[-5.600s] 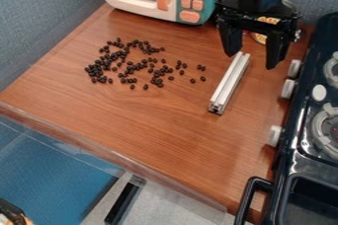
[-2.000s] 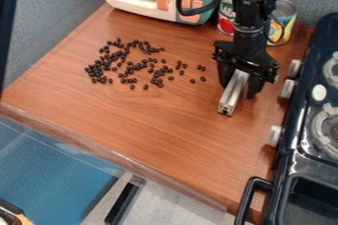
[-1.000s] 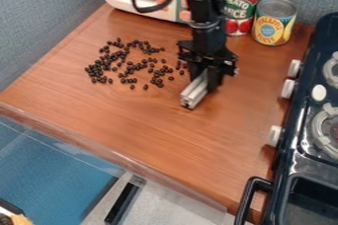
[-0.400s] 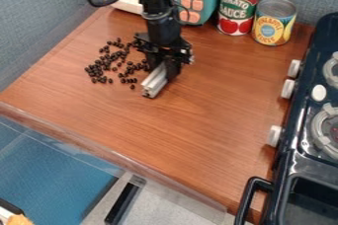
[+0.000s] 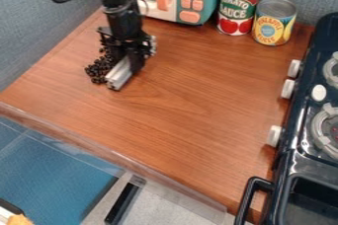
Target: Sweep into pile
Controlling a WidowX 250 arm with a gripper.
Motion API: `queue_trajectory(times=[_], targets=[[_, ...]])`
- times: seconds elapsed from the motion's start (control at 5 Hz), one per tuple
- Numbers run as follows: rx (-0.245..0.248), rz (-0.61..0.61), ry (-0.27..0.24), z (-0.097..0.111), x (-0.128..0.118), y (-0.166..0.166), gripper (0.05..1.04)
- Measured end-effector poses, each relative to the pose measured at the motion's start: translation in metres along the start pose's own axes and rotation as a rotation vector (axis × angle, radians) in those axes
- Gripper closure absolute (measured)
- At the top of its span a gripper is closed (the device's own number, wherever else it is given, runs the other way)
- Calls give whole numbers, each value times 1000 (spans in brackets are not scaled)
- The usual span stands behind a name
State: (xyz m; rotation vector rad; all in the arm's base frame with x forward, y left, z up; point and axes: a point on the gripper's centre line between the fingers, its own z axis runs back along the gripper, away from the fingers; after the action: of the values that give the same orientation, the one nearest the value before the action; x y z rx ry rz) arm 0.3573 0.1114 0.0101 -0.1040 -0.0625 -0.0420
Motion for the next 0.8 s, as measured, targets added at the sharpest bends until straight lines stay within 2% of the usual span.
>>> queue_trajectory(times=[0.4,0.8], targets=[[-1,37,-14,6,-13,47,677],[0,29,-22,8,-20,66,677]])
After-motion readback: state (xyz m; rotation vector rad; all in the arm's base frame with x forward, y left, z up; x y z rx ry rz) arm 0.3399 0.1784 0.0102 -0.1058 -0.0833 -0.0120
